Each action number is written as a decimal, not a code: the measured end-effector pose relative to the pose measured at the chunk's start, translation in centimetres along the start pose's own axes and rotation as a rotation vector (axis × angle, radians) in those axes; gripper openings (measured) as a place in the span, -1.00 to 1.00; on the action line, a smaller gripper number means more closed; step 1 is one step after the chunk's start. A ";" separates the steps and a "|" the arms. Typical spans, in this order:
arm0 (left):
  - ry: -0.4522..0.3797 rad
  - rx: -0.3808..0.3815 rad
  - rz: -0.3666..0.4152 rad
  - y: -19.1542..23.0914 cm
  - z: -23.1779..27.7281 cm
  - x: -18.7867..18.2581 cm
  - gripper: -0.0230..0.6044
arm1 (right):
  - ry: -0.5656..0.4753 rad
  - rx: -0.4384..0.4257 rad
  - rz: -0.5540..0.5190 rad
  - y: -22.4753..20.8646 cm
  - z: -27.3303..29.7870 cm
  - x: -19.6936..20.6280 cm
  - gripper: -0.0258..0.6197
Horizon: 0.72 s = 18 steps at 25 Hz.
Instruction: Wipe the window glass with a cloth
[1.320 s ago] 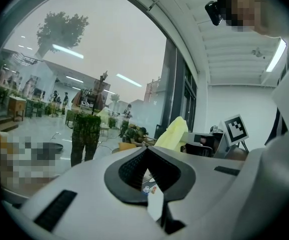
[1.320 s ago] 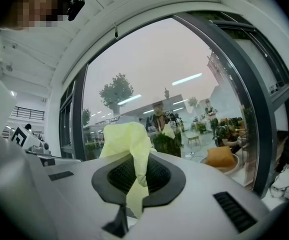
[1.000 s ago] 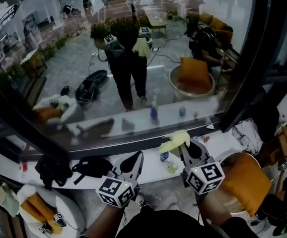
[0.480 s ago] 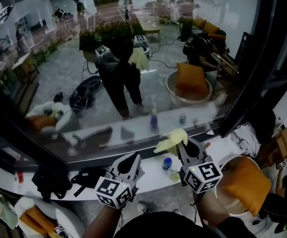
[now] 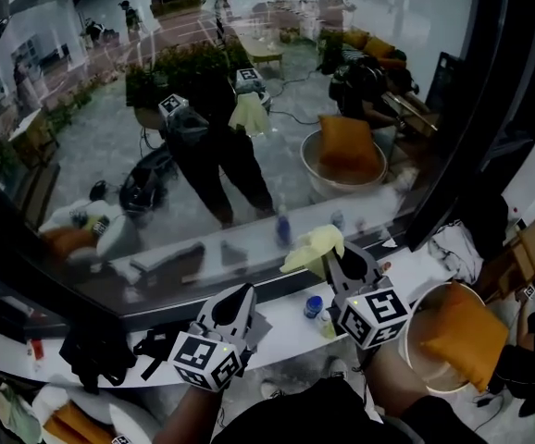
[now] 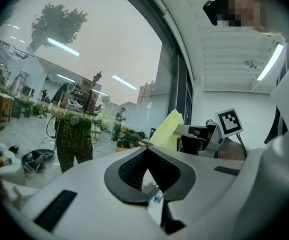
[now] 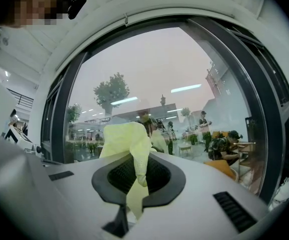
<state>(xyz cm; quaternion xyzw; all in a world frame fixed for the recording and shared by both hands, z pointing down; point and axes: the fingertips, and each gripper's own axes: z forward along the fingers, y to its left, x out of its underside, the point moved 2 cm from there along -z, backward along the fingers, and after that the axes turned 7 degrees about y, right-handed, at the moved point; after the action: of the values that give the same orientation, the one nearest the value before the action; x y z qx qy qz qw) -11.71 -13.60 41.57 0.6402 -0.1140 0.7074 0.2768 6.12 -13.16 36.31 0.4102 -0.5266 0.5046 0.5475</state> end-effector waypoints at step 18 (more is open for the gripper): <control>-0.025 -0.004 0.024 -4.3 11.1 -3.4 -0.93 | -0.058 0.075 -0.038 -15.4 2.2 -5.6 -0.81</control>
<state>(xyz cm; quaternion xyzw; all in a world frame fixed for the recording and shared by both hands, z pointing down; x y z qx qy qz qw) 0.06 -16.68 39.18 0.6472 -0.1267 0.7023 0.2680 21.29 -18.33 32.29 0.4547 -0.5150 0.5016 0.5258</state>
